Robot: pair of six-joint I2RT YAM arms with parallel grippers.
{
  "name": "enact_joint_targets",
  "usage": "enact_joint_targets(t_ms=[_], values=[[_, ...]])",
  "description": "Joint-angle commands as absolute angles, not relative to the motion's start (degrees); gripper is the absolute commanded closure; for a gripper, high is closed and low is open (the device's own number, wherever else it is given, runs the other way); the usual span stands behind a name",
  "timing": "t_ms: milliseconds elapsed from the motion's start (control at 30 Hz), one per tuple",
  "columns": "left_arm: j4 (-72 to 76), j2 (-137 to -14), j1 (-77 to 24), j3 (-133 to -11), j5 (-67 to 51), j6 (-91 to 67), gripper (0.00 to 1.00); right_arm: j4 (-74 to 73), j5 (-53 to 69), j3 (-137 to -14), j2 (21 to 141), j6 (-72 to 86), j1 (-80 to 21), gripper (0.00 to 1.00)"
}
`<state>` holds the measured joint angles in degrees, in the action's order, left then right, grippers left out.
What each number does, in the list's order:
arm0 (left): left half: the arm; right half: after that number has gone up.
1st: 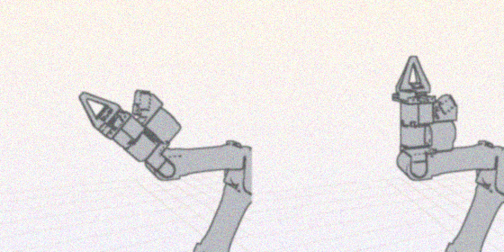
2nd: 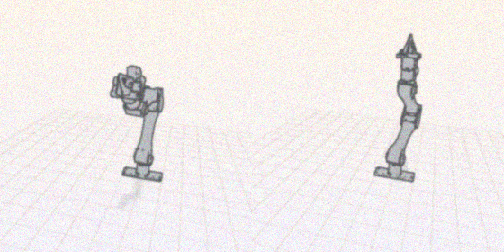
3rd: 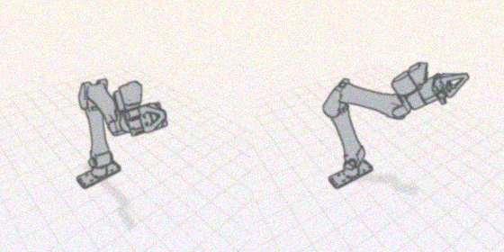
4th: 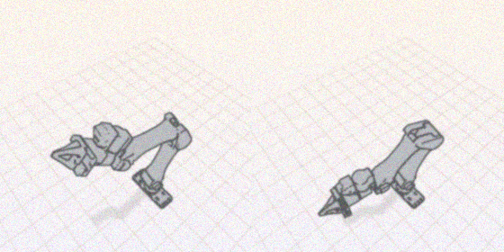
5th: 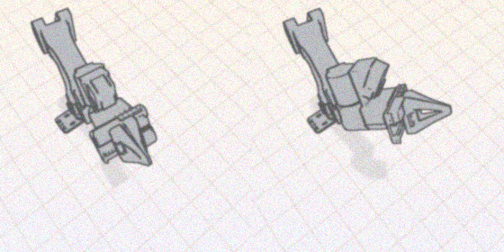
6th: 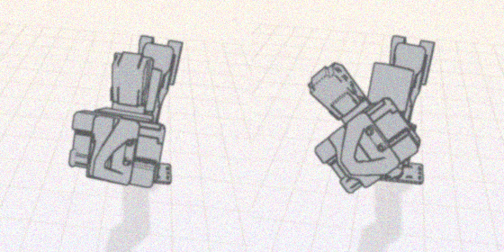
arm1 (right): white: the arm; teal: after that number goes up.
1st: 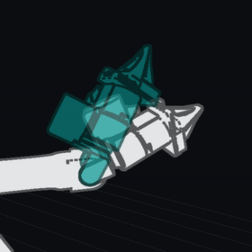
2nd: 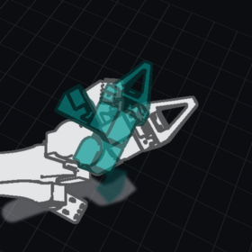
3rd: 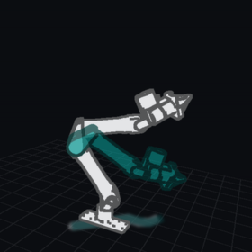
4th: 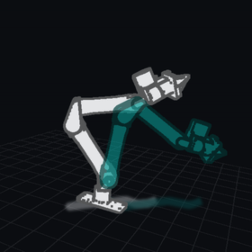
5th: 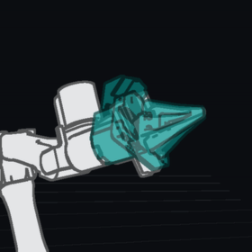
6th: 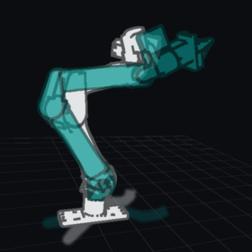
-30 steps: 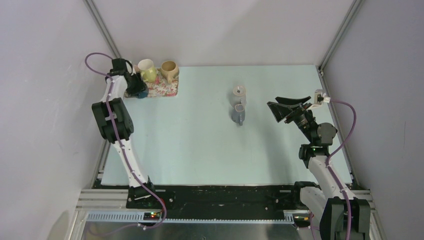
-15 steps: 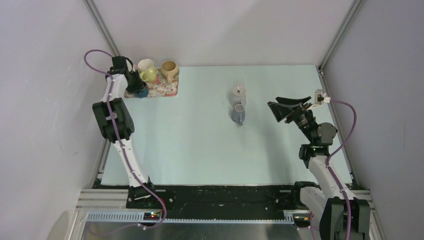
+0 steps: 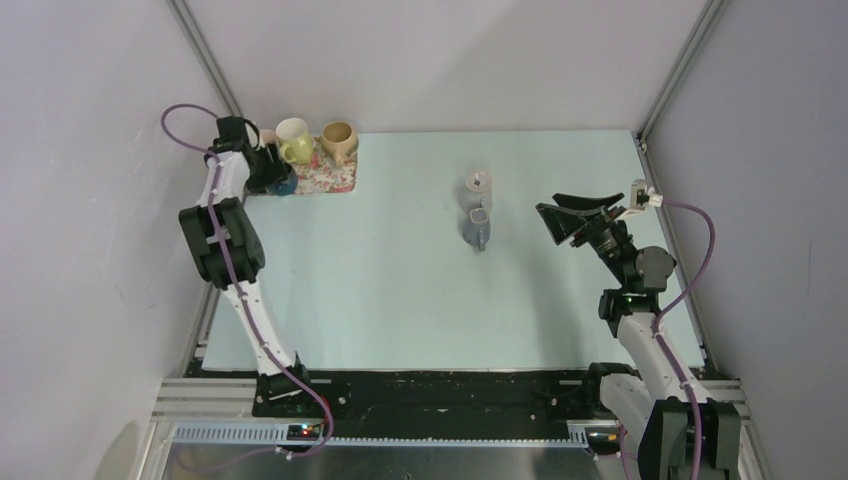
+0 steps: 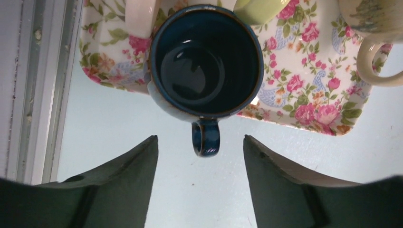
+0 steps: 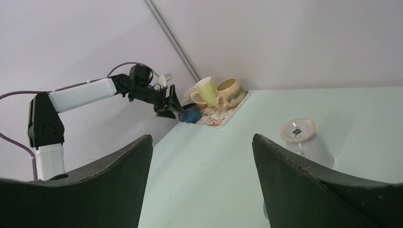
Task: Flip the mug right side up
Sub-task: Place the cup on the tray, then turn over the cup at the center of the board.
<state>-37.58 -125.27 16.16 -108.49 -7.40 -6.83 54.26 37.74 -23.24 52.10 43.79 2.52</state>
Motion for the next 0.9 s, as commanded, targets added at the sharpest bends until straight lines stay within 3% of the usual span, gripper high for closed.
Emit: enact_joint_targets(t_ms=[0,167,500,667,867], values=[[-36.6,-117.53,16.67,-105.57,-11.42,-5.7,0.23,54.86,36.71,-25.0,50.98,41.7,2.86,0.19],[-36.48,-110.86,16.57,-100.39,-14.29,-5.32,0.02,49.93,35.88,-26.78,51.37,38.46,2.81,0.21],[-36.04,-84.1,16.52,-80.24,-23.08,6.87,0.0,28.35,32.29,-37.39,56.23,24.7,-0.79,0.2],[-35.06,-71.99,16.63,-66.91,-21.68,14.44,0.0,13.01,28.07,-46.1,61.7,13.33,-7.95,0.11],[-32.31,-77.53,16.6,-65.44,-21.33,14.58,0.0,8.33,22.96,-47.8,65.05,6.02,-15.0,0.1]])
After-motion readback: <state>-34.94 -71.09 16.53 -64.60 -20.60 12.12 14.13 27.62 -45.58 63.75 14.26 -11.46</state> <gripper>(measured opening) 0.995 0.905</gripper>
